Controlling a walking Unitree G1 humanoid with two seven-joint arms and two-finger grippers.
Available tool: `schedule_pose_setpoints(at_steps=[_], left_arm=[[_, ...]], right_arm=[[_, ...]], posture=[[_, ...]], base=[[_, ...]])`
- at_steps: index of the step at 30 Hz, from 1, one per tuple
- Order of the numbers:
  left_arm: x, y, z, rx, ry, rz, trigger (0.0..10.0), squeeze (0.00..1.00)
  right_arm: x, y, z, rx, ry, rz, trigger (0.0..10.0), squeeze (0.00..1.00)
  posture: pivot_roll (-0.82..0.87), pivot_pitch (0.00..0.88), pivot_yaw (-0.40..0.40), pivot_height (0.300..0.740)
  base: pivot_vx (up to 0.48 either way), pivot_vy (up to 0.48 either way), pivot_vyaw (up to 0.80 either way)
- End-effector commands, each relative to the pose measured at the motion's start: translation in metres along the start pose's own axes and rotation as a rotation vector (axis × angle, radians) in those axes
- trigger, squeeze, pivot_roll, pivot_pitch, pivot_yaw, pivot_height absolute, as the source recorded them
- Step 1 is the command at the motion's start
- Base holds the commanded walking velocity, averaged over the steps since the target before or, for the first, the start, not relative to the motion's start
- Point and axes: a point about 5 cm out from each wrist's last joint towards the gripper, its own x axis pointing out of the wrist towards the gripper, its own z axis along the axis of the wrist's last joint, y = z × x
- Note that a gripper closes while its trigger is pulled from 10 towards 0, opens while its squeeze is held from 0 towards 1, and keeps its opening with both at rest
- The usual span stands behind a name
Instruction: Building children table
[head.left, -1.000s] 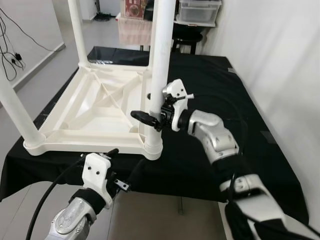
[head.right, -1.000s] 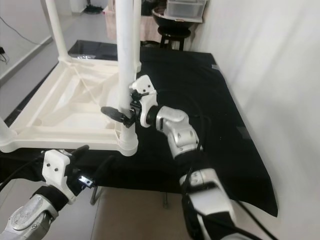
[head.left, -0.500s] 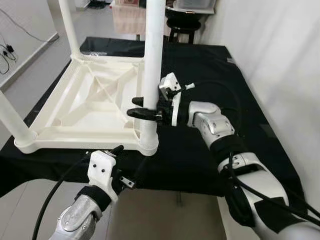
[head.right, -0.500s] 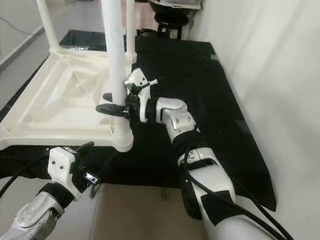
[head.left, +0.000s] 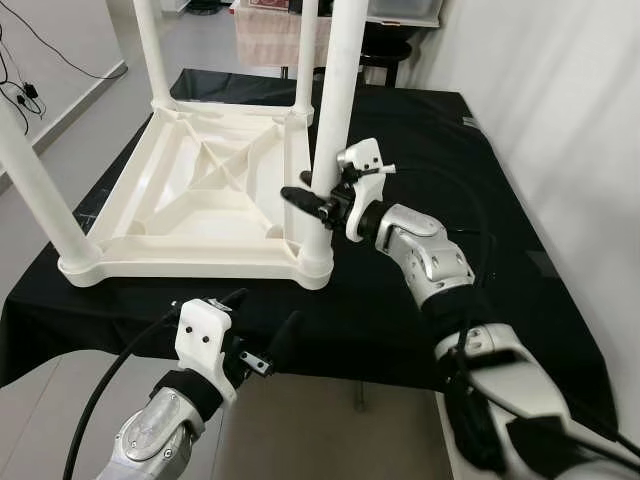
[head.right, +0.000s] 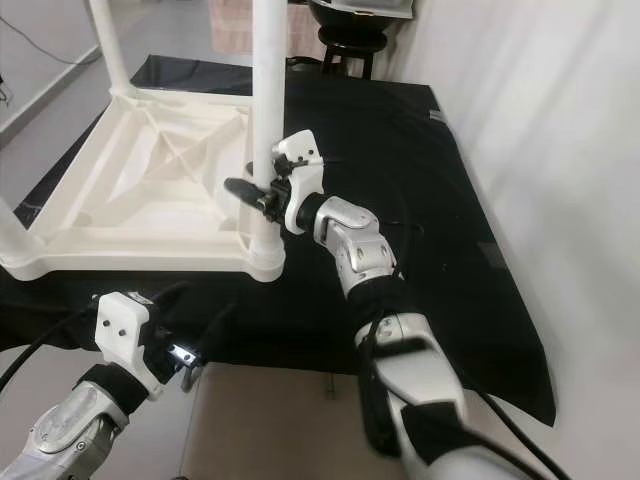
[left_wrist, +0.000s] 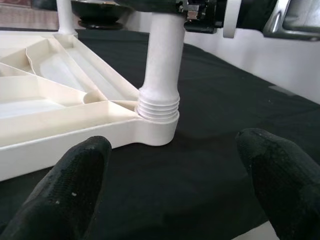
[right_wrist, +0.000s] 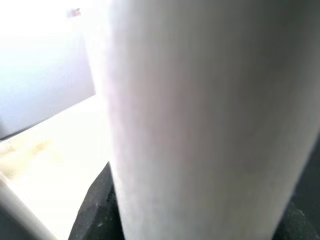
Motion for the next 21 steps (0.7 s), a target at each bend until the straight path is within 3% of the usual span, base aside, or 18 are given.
schedule_pose_setpoints(at_steps=[1,3,12,13,14,15,17,18,19,21], left_arm=[[0.000,0.001,0.001,-0.005,-0.002,0.006,10.0,0.00],[0.004,0.004,0.000,-0.004,0.000,0.005,10.0,0.00],[0.008,0.005,-0.003,-0.007,0.003,0.001,10.0,0.00],[0.009,0.005,-0.003,-0.008,0.001,0.003,10.0,0.00],[0.009,0.005,-0.003,-0.008,0.001,0.003,10.0,0.00],[0.010,0.005,-0.003,-0.009,0.001,0.004,10.0,0.00],[0.010,0.005,-0.003,-0.009,0.001,0.004,10.0,0.00],[0.011,0.004,-0.004,-0.014,0.003,-0.004,10.0,0.00],[0.011,0.004,-0.004,-0.014,0.003,-0.004,10.0,0.00],[0.014,0.003,-0.006,-0.034,0.016,-0.030,10.0,0.00]], right_arm=[[-0.011,-0.003,-0.032,0.047,0.121,-0.121,0.0,0.00],[-0.019,0.027,-0.057,0.048,0.151,-0.173,0.0,0.00],[-0.010,0.033,-0.054,0.007,0.147,-0.159,0.0,0.00],[-0.010,0.034,-0.053,0.000,0.151,-0.159,7.7,0.00],[-0.010,0.034,-0.053,0.000,0.151,-0.159,7.7,0.00],[-0.010,0.039,-0.050,0.002,0.151,-0.127,10.0,0.40],[-0.010,0.039,-0.050,0.002,0.151,-0.127,10.0,0.40],[-0.008,0.045,-0.044,0.028,0.127,-0.034,10.0,1.00],[-0.008,0.045,-0.044,0.028,0.127,-0.034,10.0,1.00],[-0.006,0.049,-0.025,0.047,0.041,0.088,10.0,1.00]], posture=[[0.06,0.150,-0.092,0.740],[0.06,0.126,-0.086,0.740],[0.07,0.107,-0.099,0.740],[0.07,0.103,-0.098,0.740],[0.07,0.103,-0.098,0.740],[0.07,0.096,-0.096,0.740],[0.07,0.096,-0.096,0.740],[0.07,0.094,-0.096,0.740],[0.07,0.094,-0.096,0.740],[0.06,0.088,-0.093,0.740]], base=[[0.000,0.000,0.00],[0.000,0.000,0.00],[0.000,0.000,0.00],[0.000,0.000,0.00],[0.000,0.000,0.00],[0.000,0.000,0.00],[0.000,0.000,0.00],[0.000,0.000,0.00],[0.000,0.000,0.00],[0.000,0.000,0.00]])
